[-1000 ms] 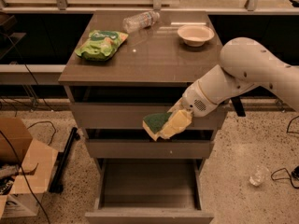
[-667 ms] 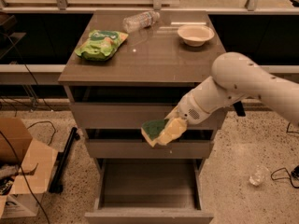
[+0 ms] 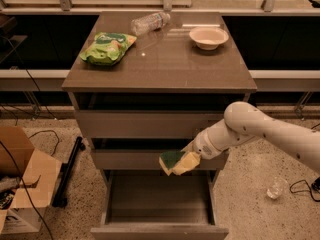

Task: Place sponge into bottom drawer

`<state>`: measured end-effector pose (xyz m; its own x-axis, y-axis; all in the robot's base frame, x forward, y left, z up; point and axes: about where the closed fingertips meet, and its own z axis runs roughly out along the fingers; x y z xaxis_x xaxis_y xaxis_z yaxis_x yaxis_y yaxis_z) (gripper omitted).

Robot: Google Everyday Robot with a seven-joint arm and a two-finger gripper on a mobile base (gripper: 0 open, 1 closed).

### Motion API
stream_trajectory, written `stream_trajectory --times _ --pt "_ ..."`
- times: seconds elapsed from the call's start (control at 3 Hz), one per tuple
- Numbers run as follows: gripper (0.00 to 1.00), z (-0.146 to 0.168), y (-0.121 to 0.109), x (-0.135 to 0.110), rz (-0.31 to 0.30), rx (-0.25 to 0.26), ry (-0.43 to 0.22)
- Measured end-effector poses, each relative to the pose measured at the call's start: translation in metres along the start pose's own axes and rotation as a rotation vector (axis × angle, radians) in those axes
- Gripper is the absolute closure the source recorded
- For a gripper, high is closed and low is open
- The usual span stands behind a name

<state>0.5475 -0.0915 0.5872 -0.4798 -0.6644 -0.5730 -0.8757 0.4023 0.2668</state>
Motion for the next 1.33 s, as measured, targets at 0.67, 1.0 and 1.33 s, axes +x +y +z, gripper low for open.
stream_trajectory --times 0.67,1.0,1.33 --pt "1.00 0.074 -0.032 0.070 0.153 -0.115 -0.036" --pt "1.00 0.087 -0.034 0.070 0.156 -0.065 -0.024" --pt "1.00 0.125 -0.061 0.075 0.157 0.071 -0.051"
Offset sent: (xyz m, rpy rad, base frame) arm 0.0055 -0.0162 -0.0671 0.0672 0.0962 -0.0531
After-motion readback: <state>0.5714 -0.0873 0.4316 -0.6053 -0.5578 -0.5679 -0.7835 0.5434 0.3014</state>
